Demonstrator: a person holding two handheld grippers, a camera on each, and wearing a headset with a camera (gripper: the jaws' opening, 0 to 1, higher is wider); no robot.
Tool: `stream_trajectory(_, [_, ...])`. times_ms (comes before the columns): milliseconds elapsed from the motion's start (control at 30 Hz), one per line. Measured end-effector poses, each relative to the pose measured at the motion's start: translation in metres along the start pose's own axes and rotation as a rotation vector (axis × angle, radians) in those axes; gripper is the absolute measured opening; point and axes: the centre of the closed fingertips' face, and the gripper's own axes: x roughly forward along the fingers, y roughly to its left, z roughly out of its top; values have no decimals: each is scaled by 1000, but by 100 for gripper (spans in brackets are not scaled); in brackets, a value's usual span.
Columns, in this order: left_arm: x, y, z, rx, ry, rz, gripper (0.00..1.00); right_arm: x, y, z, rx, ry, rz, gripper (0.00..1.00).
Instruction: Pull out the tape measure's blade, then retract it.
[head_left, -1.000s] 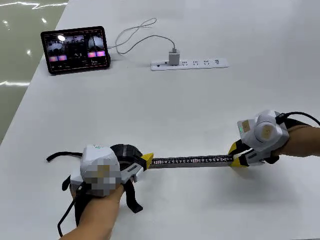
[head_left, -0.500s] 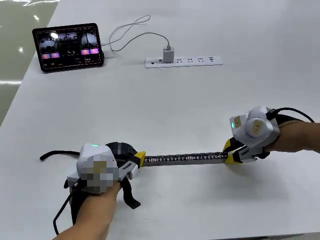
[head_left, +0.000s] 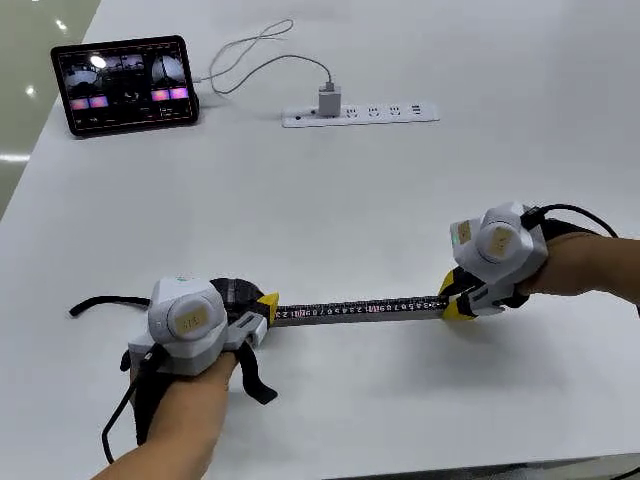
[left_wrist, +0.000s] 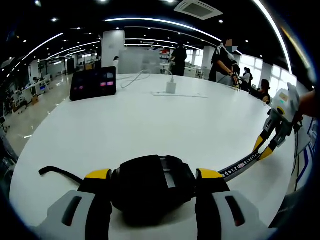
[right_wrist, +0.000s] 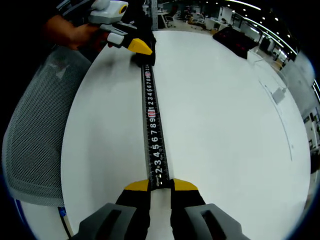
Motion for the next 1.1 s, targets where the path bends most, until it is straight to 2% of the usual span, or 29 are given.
stream_trajectory(100, [0, 0, -1, -3, -2, -4, 63, 0, -1, 1, 27, 10, -5, 11])
stream_trajectory(267, [1, 0, -1, 21, 1, -3, 61, 0, -1, 0, 23, 10, -1, 10])
stream_trajectory(533, [2, 0, -2, 29, 13, -1, 61, 0, -1, 1, 19, 12, 7, 9])
stream_trajectory(567, [2, 1, -2, 29, 14, 1, 61, 0, -1, 1, 13, 15, 9, 9])
stream_trajectory(600, [2, 1, -2, 32, 13, 0, 61, 0, 0, 0, -31, 10, 14, 9])
stream_trajectory(733, [2, 1, -2, 36, 14, 4, 61, 0, 0, 1, 12, 4, 16, 9])
stream_trajectory(933, [2, 0, -3, 43, 19, 0, 61, 2, 1, 4, 3, 55, 10, 9])
stream_trajectory(1100, [3, 0, -2, 47, 22, -1, 61, 2, -1, 4, 13, 70, 13, 9])
